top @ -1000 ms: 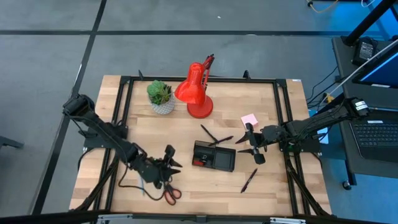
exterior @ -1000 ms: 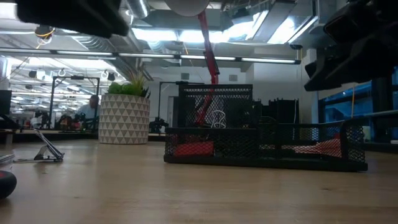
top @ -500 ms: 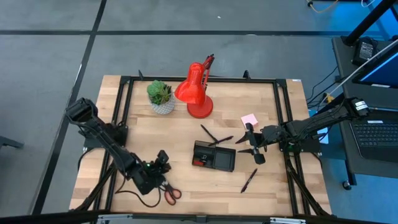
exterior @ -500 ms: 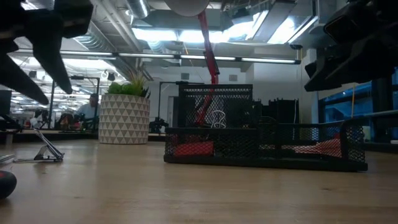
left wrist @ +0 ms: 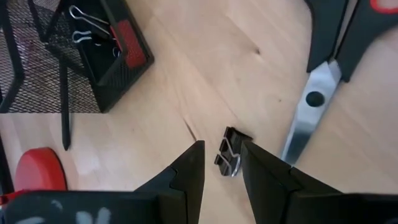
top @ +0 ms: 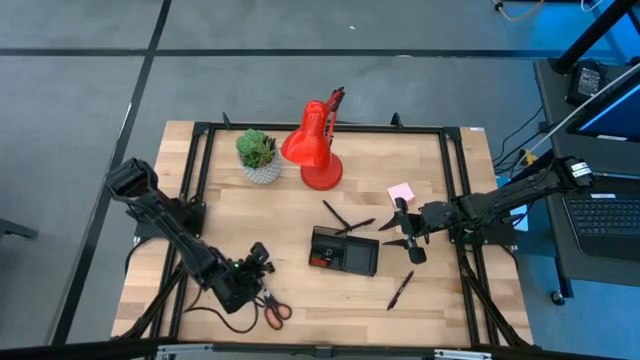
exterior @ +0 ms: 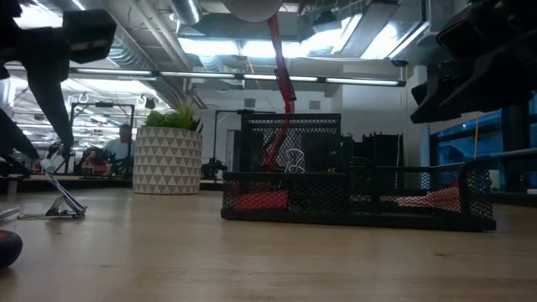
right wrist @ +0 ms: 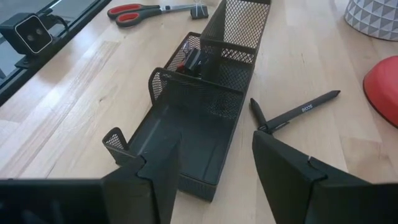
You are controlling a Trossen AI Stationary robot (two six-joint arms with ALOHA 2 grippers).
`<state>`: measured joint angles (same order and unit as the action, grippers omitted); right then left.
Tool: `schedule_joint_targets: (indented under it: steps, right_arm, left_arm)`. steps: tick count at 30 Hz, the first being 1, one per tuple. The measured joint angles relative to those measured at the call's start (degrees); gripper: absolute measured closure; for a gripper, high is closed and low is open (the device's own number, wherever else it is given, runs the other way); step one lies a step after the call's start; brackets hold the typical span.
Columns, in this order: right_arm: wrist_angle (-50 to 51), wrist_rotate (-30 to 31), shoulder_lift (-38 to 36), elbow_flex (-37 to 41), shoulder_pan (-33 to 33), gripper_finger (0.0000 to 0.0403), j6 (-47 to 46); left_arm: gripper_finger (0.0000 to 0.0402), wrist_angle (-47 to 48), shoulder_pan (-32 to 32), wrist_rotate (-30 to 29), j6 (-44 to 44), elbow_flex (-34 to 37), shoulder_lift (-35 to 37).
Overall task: Pick and place office supplies into organizer
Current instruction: Put the black binder clip into the black desk organizer
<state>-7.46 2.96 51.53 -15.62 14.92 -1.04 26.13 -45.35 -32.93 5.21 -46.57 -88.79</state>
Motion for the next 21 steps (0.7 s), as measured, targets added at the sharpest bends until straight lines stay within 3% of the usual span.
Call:
schedule_joint_targets:
  steps: [8, 21]
  right_arm:
    - [0.0, 0.0, 0.0, 0.0, 0.0, 0.0205, 0.2]
    - [0.0, 0.1, 0.0, 0.0, 0.0, 0.0205, 0.2]
  left_arm:
    - [0.0301, 0.3, 1.3, 3.1, 0.0, 0.0, -3.0]
    - [0.0306, 0.7, 1.3, -0.2, 0.0, 0.0, -5.8]
